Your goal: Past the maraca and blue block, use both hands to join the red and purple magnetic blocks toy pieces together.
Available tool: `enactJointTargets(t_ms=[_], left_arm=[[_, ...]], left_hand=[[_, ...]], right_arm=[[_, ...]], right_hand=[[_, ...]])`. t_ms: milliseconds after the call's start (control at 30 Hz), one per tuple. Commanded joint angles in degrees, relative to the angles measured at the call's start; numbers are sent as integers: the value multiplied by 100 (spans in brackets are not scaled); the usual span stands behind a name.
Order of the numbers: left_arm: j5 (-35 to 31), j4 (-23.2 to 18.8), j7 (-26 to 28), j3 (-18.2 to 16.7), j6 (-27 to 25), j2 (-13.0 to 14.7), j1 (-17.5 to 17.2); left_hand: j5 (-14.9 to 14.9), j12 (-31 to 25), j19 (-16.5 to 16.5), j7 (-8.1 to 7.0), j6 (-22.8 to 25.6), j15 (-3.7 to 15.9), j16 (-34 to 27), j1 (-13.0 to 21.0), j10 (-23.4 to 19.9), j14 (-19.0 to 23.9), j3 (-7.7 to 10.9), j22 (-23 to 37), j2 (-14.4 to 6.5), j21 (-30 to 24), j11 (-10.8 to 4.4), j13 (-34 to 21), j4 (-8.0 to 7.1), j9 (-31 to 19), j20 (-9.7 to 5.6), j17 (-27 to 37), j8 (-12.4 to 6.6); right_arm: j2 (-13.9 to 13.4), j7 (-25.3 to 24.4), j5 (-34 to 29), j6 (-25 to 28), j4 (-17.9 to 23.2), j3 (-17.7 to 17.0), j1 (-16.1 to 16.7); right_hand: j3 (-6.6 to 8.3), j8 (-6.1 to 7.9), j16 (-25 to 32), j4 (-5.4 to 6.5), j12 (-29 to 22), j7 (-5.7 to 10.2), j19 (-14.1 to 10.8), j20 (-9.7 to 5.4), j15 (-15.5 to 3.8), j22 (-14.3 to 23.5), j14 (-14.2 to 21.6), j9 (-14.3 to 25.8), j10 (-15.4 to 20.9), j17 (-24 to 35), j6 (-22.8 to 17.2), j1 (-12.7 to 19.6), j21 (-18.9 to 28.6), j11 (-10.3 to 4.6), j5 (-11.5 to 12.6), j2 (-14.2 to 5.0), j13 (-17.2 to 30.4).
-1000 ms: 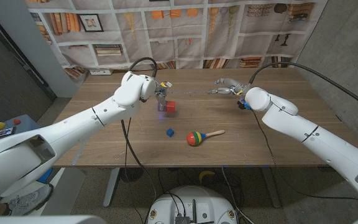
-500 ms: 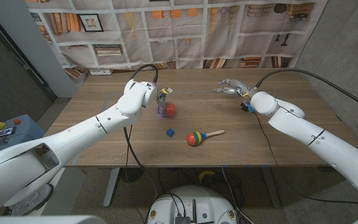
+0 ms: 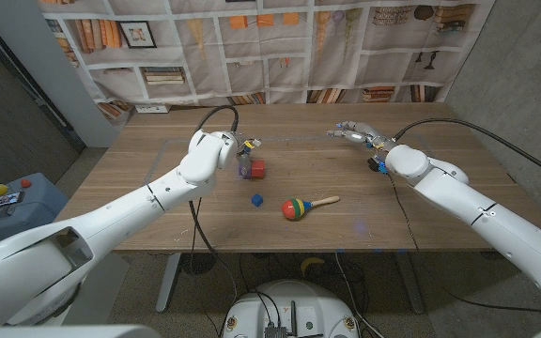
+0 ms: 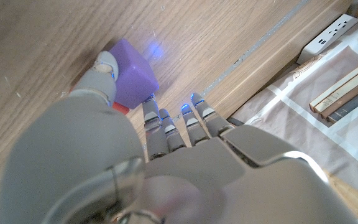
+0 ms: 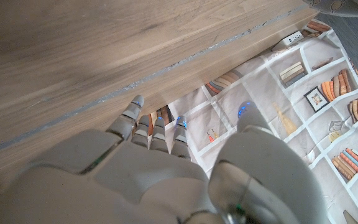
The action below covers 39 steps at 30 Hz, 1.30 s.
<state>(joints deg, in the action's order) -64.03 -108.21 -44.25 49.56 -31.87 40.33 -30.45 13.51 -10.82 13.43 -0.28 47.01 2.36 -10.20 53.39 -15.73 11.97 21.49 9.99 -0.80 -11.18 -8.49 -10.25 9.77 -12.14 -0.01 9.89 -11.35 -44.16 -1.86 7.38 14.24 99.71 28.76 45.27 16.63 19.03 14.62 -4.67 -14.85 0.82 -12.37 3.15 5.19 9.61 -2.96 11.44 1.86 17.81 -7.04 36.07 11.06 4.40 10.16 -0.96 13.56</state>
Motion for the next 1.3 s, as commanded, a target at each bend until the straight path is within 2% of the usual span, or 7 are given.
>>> enactJointTargets(t_ms=[33, 267, 333, 467, 733, 1100, 1300], left_arm=[[-41, 5, 127, -70, -92, -31, -170], [8, -46, 122, -127, -134, -6, -215], [51, -60, 114, -150, -135, 2, -222], [102, -84, 63, -167, -147, 17, -214], [285, -162, -82, -223, -155, 74, -187], [464, -265, -292, -240, -124, 174, -104], [604, -353, -296, -351, -215, 244, -130]], left_hand=[[12, -6, -12, -374, 293, 260, -26, 0, 35, 12, -8, 27, -72, -24, 0, -22, -46, -20, -16, 5, 36], [-16, 0, -31, -367, -28, 263, -24, -123, 95, -5, -85, 27, -32, -20, 28, -23, -78, -8, -9, 8, 116], [-29, 19, -47, -387, -221, 240, -20, -166, 180, -27, -113, 27, -22, -16, 79, -24, -80, 1, -4, 9, 140], [-50, 28, -74, -340, -457, 231, -10, -230, 261, -77, -154, 27, 0, -10, 96, -26, -86, 11, 1, 10, 158], [-98, 44, -174, -385, -859, 123, 19, -329, 457, -252, -219, 27, 49, 14, 142, -31, -84, 34, 34, 13, 165], [-181, 47, -384, -236, -1364, 31, 28, -496, 752, -511, -315, 22, 139, 48, 291, -36, -94, 76, 98, 18, 161], [-260, 48, -518, -212, -1688, -34, 34, -687, 957, -716, -408, 18, 223, 57, 334, -37, -130, 106, 91, 22, 169]], right_arm=[[47, -207, 503, -619, -352, -127, 126], [44, -322, 566, -596, -331, -121, 152], [37, -345, 571, -585, -320, -115, 155], [22, -372, 575, -586, -311, -100, 154], [38, -453, 619, -554, -305, -96, 165], [34, -555, 661, -575, -290, -120, 217], [29, -525, 703, -639, -323, -126, 220]], right_hand=[[-24, -21, -7, 19, -7, 3, -13, -79, -44, 0, 22, -11, 49, 6, -62, -79, -2, -25, -15, -24, -12], [-36, -39, 0, 16, -10, 26, -40, -110, -79, -2, 67, -31, 118, -9, -139, -126, -1, -50, -13, -53, -39], [-37, -46, -1, 14, -8, 32, -39, -122, -83, -2, 71, -35, 127, -13, -148, -134, -3, -59, -12, -59, -44], [-38, -58, -3, 10, -2, 42, -46, -135, -88, -2, 79, -42, 141, -20, -175, -150, -4, -67, -10, -78, -56], [-37, -94, -6, -12, 12, 42, -67, -128, -78, -3, 101, -53, 163, -36, -194, -165, -4, -61, -5, -105, -77], [-31, -142, -13, -50, 27, 56, -86, -142, -86, -4, 125, -63, 198, -58, -216, -169, -8, -67, 1, -136, -102], [-31, -163, -19, -66, 39, 68, -88, -142, -84, -4, 126, -66, 201, -67, -226, -174, -11, -60, 1, -147, -112]])
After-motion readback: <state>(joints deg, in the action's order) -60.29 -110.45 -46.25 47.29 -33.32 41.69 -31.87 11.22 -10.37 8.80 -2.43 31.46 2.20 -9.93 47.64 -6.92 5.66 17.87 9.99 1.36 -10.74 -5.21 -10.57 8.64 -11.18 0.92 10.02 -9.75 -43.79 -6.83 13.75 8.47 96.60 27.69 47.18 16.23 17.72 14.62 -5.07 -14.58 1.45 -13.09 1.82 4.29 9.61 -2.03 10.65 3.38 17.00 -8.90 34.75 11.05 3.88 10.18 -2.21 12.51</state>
